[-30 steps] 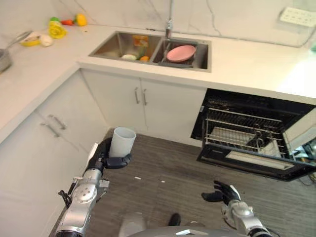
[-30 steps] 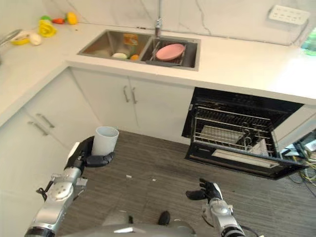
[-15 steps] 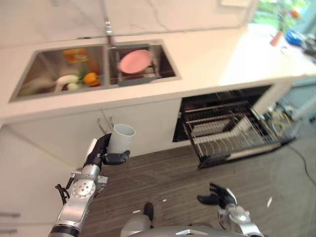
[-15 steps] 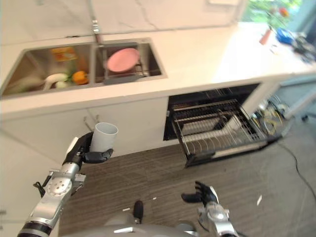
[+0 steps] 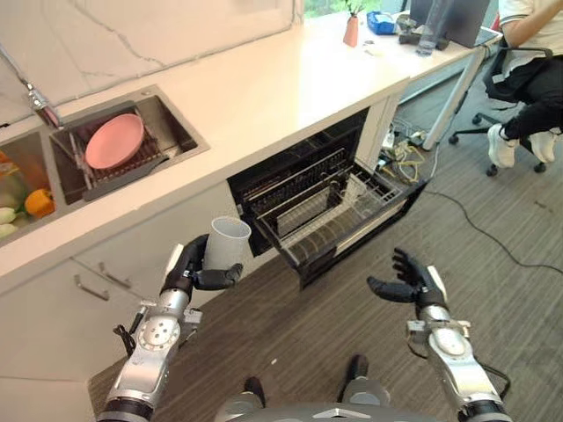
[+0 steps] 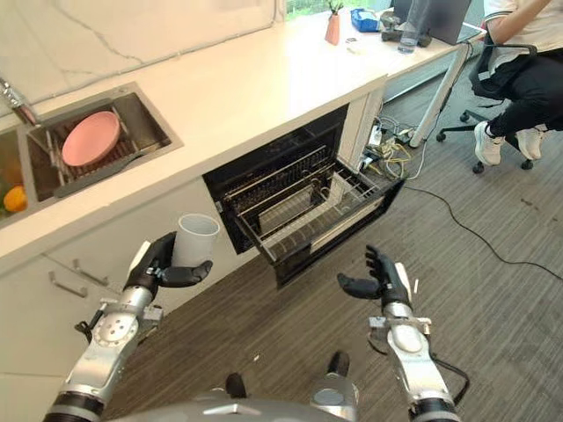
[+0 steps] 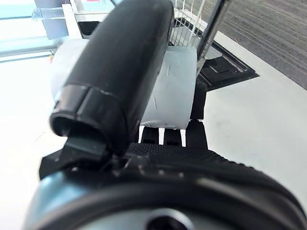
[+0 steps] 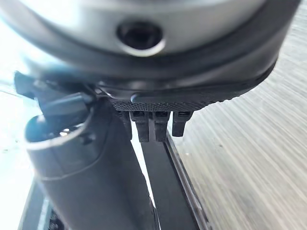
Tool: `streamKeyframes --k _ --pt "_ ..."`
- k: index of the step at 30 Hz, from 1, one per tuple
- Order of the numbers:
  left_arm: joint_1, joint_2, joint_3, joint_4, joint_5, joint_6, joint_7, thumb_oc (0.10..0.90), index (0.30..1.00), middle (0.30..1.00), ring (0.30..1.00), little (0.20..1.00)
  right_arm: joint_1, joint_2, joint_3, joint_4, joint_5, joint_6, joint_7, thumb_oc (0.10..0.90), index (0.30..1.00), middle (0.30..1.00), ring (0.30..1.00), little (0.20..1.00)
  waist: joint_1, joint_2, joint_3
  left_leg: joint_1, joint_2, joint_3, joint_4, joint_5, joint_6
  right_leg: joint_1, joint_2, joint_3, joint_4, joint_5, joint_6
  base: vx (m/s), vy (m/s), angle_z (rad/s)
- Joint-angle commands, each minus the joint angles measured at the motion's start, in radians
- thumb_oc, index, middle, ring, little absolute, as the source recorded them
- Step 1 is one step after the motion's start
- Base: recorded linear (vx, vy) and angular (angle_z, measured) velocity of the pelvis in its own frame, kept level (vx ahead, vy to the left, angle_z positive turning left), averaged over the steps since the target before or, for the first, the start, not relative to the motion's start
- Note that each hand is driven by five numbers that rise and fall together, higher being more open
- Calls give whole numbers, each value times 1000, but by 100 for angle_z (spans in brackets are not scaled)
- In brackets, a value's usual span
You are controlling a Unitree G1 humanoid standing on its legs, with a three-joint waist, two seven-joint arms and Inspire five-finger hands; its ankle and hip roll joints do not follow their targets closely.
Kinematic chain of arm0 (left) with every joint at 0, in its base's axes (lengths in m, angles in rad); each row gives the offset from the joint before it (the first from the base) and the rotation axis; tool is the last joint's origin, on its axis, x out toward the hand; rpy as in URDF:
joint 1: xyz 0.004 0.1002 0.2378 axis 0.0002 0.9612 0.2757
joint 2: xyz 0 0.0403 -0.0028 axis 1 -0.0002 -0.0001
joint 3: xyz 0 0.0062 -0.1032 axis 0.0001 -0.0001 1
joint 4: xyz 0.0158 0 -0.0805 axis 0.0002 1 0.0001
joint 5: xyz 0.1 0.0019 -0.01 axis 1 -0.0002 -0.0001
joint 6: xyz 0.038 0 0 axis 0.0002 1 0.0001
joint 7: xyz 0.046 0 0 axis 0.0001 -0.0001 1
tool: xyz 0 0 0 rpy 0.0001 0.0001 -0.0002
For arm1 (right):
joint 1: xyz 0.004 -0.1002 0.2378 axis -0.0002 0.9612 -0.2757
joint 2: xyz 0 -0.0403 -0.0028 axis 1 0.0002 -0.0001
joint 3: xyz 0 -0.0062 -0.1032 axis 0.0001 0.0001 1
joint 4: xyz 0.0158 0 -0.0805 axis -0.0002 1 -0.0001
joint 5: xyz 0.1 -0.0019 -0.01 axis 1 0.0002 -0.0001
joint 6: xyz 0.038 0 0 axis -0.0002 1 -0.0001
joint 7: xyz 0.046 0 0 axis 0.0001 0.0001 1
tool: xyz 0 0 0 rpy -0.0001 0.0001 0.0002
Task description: Place the dishes in the dishwasher.
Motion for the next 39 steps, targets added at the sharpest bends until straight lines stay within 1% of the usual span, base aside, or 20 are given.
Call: streamKeyframes --k 1,4,6,7,9,11,13,14,15,17,18,19,20,21,24,26,29,30,34,39 --pt "-56 40 52 -133 -17 -117 27 400 300 300 300 300 -74 -32 -63 -157 36 -146 18 800 900 900 900 900 14 -30 -69 11 -27 -31 189 -228 41 -76 -14 19 77 -96 54 160 -183 -6" --pt "-78 42 42 -133 -26 -122 24 400 300 300 300 300 -89 -33 -43 -234 94 -184 38 800 900 900 900 900 13 -26 -69 -59 44 -61 375 -180 -2 -34 50 32 56 -143 3 120 -218 -12" --pt "-93 44 33 -133 -30 -129 30 400 300 300 300 300 -106 -44 -25 -267 131 -194 52 800 900 900 900 900 28 -30 -48 -127 46 -113 511 -123 -23 -13 68 41 45 -159 -23 31 -159 7" --pt "-94 44 33 -132 -30 -129 30 400 300 300 300 300 -107 -45 -25 -267 132 -194 52 800 900 900 900 900 25 -29 -47 -132 48 -117 517 -125 -25 -13 70 37 44 -159 -25 4 -100 11" --pt "-100 44 30 -135 -35 -137 33 400 300 300 300 300 -127 -54 -6 -281 169 -204 67 800 900 900 900 900 34 -35 -33 -181 35 -169 564 -70 -43 7 73 27 24 -169 -39 59 -27 -7" --pt "-85 34 29 -146 -36 -141 26 400 300 300 300 300 -141 -59 25 -279 218 -202 104 800 900 900 900 900 50 -34 -33 -193 49 -197 431 -116 -44 32 64 26 -1 -180 -16 140 137 12" --pt "-83 30 27 -149 -41 -143 22 400 300 300 300 300 -147 -59 33 -268 236 -200 110 800 900 900 900 900 51 -38 -38 -197 55 -202 356 -107 -46 26 50 25 -2 -177 -7 47 134 29" --pt "-83 29 25 -146 -40 -143 22 400 300 300 300 300 -149 -58 43 -259 254 -197 116 800 900 900 900 900 55 -33 -37 -208 71 -215 304 -91 -53 28 44 32 -1 -180 2 92 246 24" --pt "-85 25 19 -143 -41 -147 24 400 300 300 300 300 -146 -53 62 -235 308 -192 133 800 900 900 900 900 66 -15 -28 -241 108 -246 201 0 -70 44 39 41 1 -189 17 84 248 15" --pt "-87 25 15 -142 -41 -148 24 400 300 300 300 300 -141 -50 63 -231 330 -191 136 800 900 900 900 900 66 -8 -23 -250 121 -247 170 25 -77 51 37 40 1 -193 21 59 211 12" --pt "-93 25 4 -145 -36 -147 19 400 300 300 300 300 -122 -37 69 -234 381 -179 166 800 900 900 900 900 58 9 -29 -226 137 -210 118 40 -90 55 27 29 8 -190 31 44 201 9" --pt "-93 25 4 -145 -36 -147 19 400 300 300 300 300 -122 -37 69 -234 381 -179 166 800 900 900 900 900 58 9 -29 -226 137 -210 118 40 -90 55 27 29 8 -190 31 51 227 6" --pt "-93 22 -5 -144 -25 -143 11 400 300 300 300 300 -109 -33 71 -234 403 -174 176 800 900 900 900 900 55 19 -37 -204 133 -197 87 38 -91 57 24 26 8 -185 36 71 250 8" --pt "-97 21 -19 -140 -7 -138 4 400 300 300 300 300 -95 -21 80 -233 428 -160 187 800 900 900 900 900 52 25 -54 -167 102 -196 45 26 -88 53 4 32 5 -161 50 100 321 3" --pt "-105 27 -36 -137 11 -130 -5 400 300 300 300 300 -89 -1 95 -233 462 -142 200 800 900 900 900 900 49 16 -72 -131 77 -166 14 17 -76 52 -20 38 -2 -135 66 57 170 3" --pt "-128 38 -50 -129 38 -125 -1 400 300 300 300 300 -92 38 135 -235 497 -118 216 800 900 900 900 900 52 -5 -89 -100 46 -119 -1 -6 -52 32 -58 53 6 -106 89 36 224 -20" --pt "-156 38 -64 -111 45 -120 8 400 300 300 300 300 -97 50 164 -245 522 -107 224 800 900 900 900 900 52 -18 -90 -86 35 -93 0 -16 -42 22 -71 66 15 -97 97 8 97 -36" --pt "-188 36 -85 -90 64 -117 21 400 300 300 300 300 -105 62 190 -260 555 -98 231 800 900 900 900 900 54 -30 -89 -70 26 -71 0 -24 -32 13 -83 83 23 -88 105 10 80 -50" --pt "-256 24 -142 -52 125 -110 50 400 300 300 300 300 -109 62 239 -307 597 -89 243 800 900 900 900 900 43 -47 -100 -46 23 -50 -3 -36 -27 15 -87 94 17 -81 109 39 11 -42" --pt "-326 8 -202 -28 174 -104 102 400 300 300 300 300 -122 57 276 -330 630 -91 224 800 900 900 900 900 30 -52 -108 -29 36 -36 -1 -37 -34 27 -78 93 -3 -76 108 41 -37 -21"
